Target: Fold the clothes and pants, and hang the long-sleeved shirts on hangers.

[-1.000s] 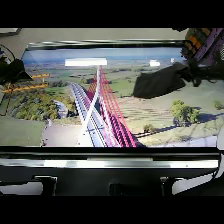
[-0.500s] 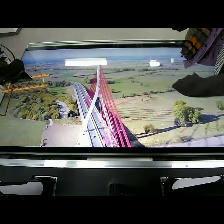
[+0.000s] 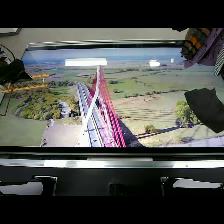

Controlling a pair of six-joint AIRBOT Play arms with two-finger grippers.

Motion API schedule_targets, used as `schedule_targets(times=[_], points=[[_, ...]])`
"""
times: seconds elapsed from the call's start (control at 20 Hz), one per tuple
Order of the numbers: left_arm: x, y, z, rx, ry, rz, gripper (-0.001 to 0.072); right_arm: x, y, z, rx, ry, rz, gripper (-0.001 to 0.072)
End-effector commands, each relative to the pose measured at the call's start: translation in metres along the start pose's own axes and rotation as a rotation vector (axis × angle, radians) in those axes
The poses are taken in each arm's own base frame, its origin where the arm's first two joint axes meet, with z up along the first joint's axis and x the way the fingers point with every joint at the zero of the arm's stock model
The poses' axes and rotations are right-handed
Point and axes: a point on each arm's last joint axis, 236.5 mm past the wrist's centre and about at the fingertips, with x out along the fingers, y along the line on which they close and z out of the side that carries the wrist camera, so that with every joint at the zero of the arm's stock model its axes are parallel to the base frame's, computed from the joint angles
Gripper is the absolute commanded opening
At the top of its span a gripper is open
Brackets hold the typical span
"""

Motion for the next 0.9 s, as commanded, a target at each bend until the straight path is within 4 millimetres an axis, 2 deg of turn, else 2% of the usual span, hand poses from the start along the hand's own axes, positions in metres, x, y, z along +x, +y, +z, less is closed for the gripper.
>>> schedule_targets(times=[0.0, 0.15, 0.35, 0.75, 0.8, 0.85], points=[[0.0, 0.001, 0.0, -0.002, 0.0, 0.0, 0.0015, 0.013, -0.062, -0.033, 0.009, 0.063, -0.204, 0.0036], [0.0, 0.001, 0.0, -0.002, 0.0, 0.0, 0.0015, 0.014, -0.1, -0.048, -0.004, 0.092, -0.344, 0.0036], [0.0, 0.0, 0.0, -0.001, 0.0, 0.0, 0.0015, 0.009, -0.126, -0.061, -0.007, 0.121, -0.449, 0.0037], [0.0, 0.0, 0.0, -0.001, 0.0, 0.0, 0.0015, 0.007, -0.142, -0.09, 0.018, 0.229, -0.514, 0.0036], [0.0, 0.0, 0.0, -0.001, 0.0, 0.0, 0.0015, 0.008, -0.144, -0.095, 0.019, 0.244, -0.52, 0.005], [0.0, 0.001, 0.0, -0.001, 0.0, 0.0, 0.0015, 0.008, -0.146, -0.098, 0.021, 0.257, -0.527, 0.0149]])
